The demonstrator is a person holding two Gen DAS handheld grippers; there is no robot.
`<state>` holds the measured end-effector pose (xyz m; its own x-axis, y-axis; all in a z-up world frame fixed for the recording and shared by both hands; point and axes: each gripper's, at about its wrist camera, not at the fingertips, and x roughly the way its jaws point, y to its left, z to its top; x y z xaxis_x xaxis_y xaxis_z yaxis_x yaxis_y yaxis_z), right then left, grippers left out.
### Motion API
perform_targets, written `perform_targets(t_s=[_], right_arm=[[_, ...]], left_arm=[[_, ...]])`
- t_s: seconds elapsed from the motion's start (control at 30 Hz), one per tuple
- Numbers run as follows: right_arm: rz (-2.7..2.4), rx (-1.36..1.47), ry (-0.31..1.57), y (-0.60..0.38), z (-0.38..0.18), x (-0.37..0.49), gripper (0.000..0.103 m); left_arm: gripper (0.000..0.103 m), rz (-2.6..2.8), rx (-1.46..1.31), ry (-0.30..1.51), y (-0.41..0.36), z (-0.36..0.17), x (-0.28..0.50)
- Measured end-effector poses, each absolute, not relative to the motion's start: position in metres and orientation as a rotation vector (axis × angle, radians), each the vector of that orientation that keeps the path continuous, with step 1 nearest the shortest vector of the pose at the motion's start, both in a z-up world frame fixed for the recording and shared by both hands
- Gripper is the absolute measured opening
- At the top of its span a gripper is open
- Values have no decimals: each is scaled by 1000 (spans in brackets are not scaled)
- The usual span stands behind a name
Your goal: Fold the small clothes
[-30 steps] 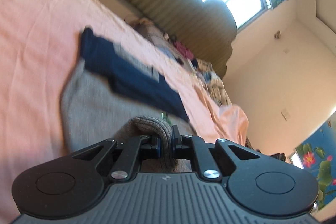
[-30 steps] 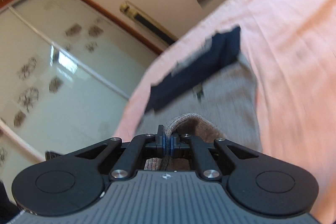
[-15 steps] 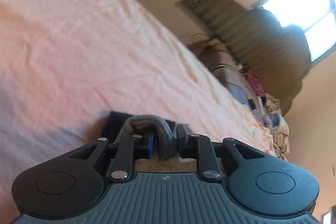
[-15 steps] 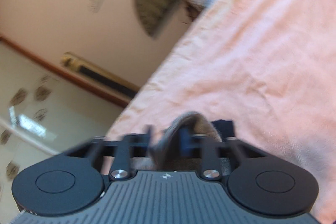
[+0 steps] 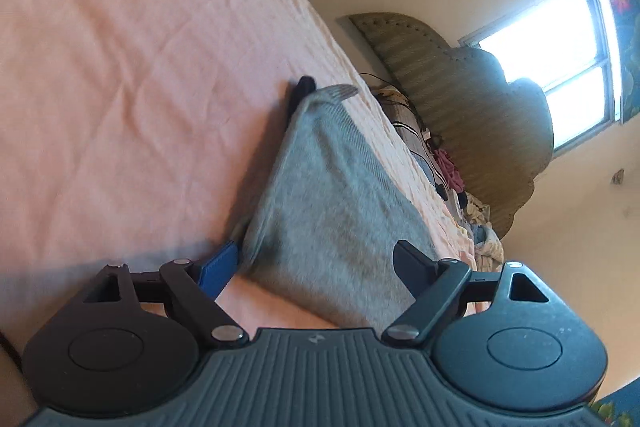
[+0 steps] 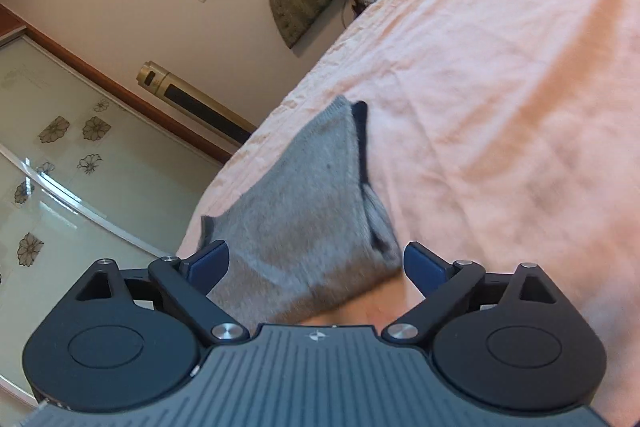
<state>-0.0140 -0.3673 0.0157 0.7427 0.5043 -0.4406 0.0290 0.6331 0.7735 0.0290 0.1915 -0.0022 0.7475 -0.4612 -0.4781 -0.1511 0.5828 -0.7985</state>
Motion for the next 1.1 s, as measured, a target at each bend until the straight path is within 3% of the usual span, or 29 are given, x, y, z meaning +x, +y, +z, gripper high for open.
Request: perform_targets(t_s=[0.23, 0.33, 0.37, 0.43, 0.5, 0.57, 0.7, 0.8, 1.0, 1.1], right_arm=[[272, 862, 715, -340, 2, 12, 102], [244, 855, 720, -326, 5, 32, 100], [248, 849, 723, -322, 5, 35, 97], [299, 858, 756, -316, 2, 43, 75], [307, 835, 779, -309, -4, 48, 60], [298, 833, 776, -309, -5, 51, 53], [289, 936, 801, -320, -5, 49, 53], [303, 914, 800, -325, -1, 37, 62], [299, 933, 786, -327, -3, 33, 67], [304, 926, 786, -321, -1, 38, 76]], left_arm=[[88, -224, -1020, 723, 165, -8, 50], [79, -157, -1153, 722, 173, -14, 67], [74, -156, -1194, 717, 175, -17, 67], [59, -148, -1175, 738, 171, -20, 67], [49, -139, -1117, 753, 166, -22, 69], [48, -137, -1126, 750, 167, -21, 68], [50, -119, -1142, 756, 172, -13, 51], [61, -64, -1150, 770, 176, -15, 31], [67, -68, -1109, 716, 166, -16, 44], [67, -38, -1022, 689, 156, -12, 64]])
